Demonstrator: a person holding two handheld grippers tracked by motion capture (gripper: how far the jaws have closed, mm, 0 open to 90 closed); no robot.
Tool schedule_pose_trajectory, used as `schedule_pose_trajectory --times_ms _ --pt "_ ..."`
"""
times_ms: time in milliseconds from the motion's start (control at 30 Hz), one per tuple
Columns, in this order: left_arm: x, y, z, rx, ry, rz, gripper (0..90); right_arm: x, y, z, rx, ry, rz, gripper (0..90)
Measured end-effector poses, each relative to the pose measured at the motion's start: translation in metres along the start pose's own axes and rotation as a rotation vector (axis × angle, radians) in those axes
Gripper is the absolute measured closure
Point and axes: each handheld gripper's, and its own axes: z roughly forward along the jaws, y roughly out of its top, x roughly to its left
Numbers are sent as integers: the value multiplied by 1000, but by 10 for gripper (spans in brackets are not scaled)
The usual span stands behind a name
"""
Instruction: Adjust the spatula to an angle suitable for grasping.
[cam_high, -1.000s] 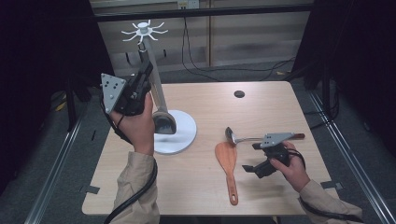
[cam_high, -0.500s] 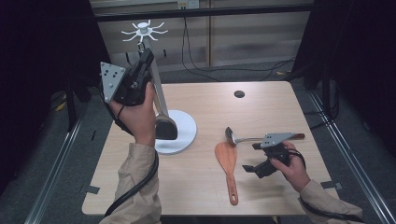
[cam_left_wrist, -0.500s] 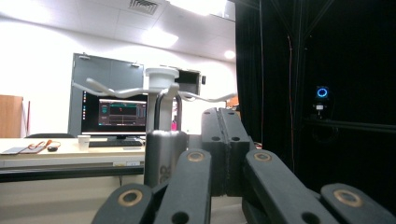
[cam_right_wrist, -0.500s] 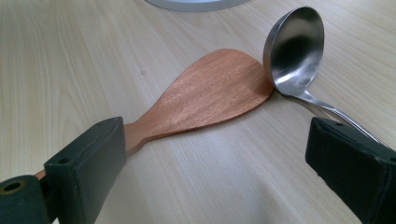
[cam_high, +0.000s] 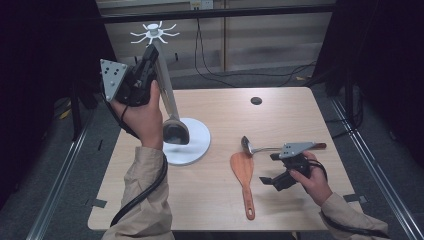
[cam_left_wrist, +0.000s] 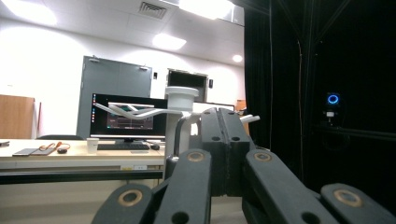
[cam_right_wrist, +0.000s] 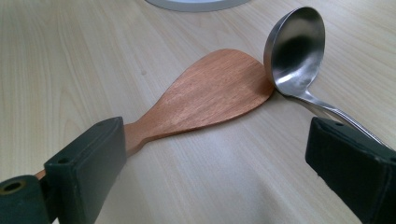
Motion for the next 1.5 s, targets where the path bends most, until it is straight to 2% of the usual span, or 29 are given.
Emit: schedule_pose_trajectory --times_ms 567,900,1200,1300,1367,1500 --pt "14 4 1 8 33 -13 900 -1 0 0 -1 -2 -6 43" --pt "15 3 -2 15 21 -9 900 -1 -1 0 1 -1 -2 43" --pt "18 4 -1 14 27 -15 900 -1 -1 0 1 0 1 43" --pt "17 5 -1 18 25 1 900 -1 -1 0 3 2 -3 43" --pt "16 4 -2 16 25 -13 900 -1 -1 0 0 3 -2 43" --pt "15 -1 -6 22 16 -11 900 -1 -1 0 -3 0 1 43"
